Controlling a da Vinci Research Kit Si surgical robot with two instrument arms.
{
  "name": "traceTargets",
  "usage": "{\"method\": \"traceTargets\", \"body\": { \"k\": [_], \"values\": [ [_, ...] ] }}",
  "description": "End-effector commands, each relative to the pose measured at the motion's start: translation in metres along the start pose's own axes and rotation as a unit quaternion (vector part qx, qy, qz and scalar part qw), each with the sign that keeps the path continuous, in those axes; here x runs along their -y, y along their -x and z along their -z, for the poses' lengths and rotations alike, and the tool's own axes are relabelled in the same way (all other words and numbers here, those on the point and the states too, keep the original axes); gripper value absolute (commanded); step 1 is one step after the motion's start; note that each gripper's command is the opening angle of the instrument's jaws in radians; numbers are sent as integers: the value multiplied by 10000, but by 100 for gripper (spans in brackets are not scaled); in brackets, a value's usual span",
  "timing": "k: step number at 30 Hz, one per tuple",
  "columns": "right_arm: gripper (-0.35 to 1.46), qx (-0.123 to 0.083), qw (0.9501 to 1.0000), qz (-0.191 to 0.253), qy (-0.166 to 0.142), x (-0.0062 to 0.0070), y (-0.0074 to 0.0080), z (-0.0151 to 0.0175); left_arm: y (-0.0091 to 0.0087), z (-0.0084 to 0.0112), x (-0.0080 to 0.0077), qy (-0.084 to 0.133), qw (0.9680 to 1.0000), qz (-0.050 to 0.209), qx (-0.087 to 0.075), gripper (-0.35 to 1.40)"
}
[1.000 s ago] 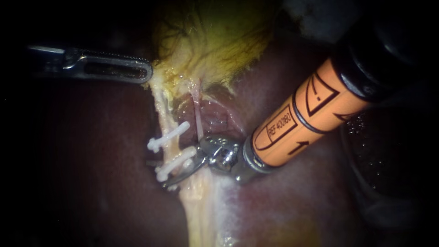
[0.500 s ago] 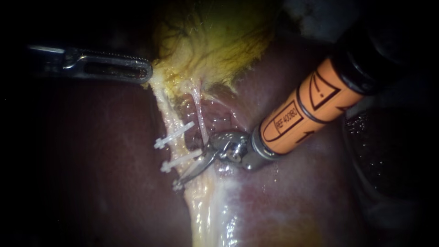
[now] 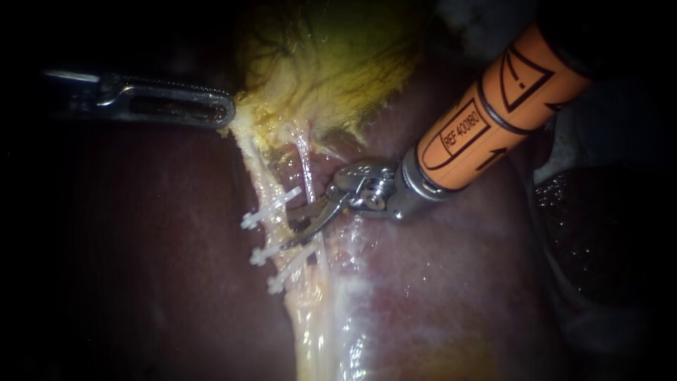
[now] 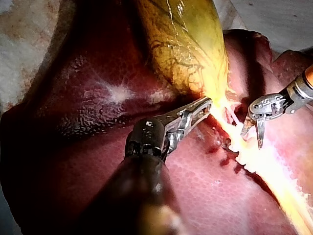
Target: Go to the cutting position left tube
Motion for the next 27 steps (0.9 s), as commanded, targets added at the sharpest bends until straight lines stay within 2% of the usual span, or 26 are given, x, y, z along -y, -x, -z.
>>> {"method": "traceTargets", "body": {
  "k": [1,11,20,24,27],
  "values": [
    [118,3,10000,4,4,-1,1,-4,0,0,0,1,10000,-1,-1,-35],
    [118,-243,9996,10,-124,-1,-7,-23,0,0,0,1,10000,-1,-1,-35],
    [113,-686,9968,65,-397,-4,-8,-36,0,0,0,1,10000,-1,-1,-35],
    [108,-867,9948,131,-526,1,-9,-41,0,0,0,0,10000,-1,-1,-35],
    [105,-877,9938,253,-630,8,-13,-47,0,0,0,0,10000,-1,-1,-35]
  ]
}}
